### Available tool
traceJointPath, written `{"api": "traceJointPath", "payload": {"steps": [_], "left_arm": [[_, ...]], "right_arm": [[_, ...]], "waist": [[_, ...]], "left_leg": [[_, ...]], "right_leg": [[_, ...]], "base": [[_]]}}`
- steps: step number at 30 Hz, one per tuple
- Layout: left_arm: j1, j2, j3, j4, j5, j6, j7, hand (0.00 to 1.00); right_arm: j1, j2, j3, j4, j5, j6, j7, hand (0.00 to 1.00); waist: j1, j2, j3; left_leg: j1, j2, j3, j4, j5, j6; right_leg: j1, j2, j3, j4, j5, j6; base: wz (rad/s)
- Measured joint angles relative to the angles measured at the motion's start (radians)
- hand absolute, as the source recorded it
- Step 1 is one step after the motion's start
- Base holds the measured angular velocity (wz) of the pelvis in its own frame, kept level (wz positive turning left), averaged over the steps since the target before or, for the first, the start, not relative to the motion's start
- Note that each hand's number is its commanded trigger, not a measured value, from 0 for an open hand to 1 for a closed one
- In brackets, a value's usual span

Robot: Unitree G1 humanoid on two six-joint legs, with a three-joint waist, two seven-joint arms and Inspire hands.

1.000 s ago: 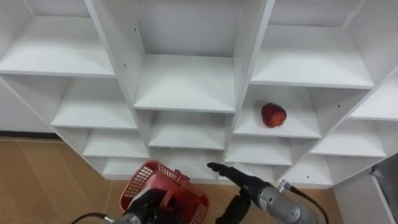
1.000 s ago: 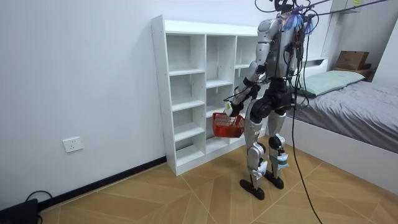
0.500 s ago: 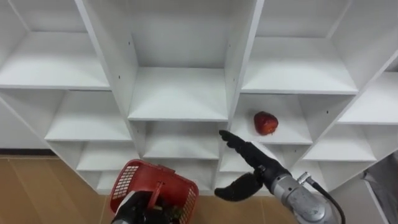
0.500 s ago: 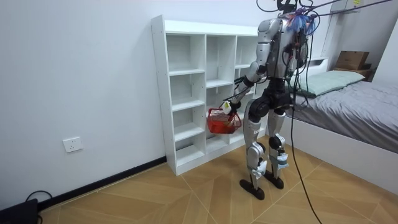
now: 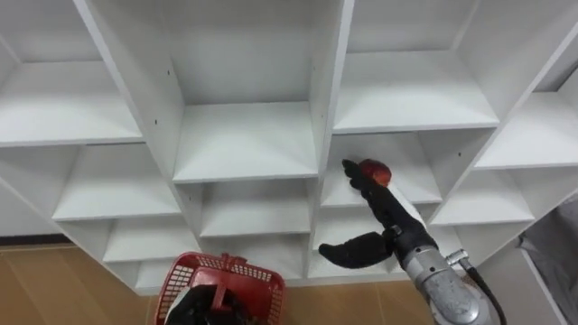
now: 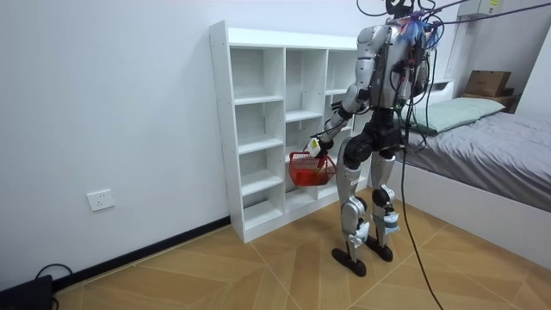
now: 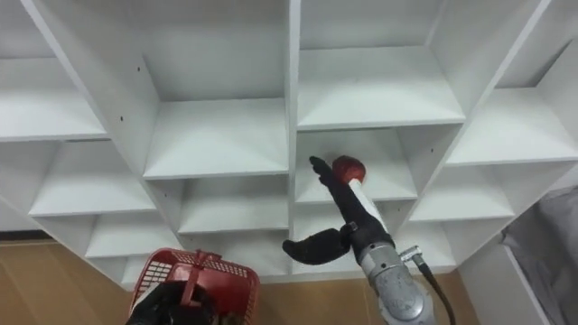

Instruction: Collect fruits from the closet

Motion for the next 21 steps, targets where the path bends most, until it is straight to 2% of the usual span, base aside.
{"api": "traceJointPath", "payload": {"steps": [12,21], "left_arm": [[0.000,-0.001,0.001,-0.011,0.000,0.000,0.012,1.00],[0.011,0.001,0.031,-0.011,0.001,0.000,0.006,1.00]], "right_arm": [[0.000,0.000,-0.053,0.054,0.010,0.000,-0.098,0.00],[0.000,0.000,-0.053,0.054,0.010,0.000,-0.138,0.00]], "waist": [[0.000,-0.003,-0.0029],[0.000,-0.015,-0.0134]], "left_leg": [[0.000,-0.005,0.003,0.000,0.000,0.000],[0.001,-0.005,0.001,0.000,0.000,0.000]], "right_leg": [[0.000,0.001,0.001,-0.001,0.000,0.000],[0.003,0.000,-0.001,-0.001,0.000,0.000]], "base": [[0.00],[0.00]]}}
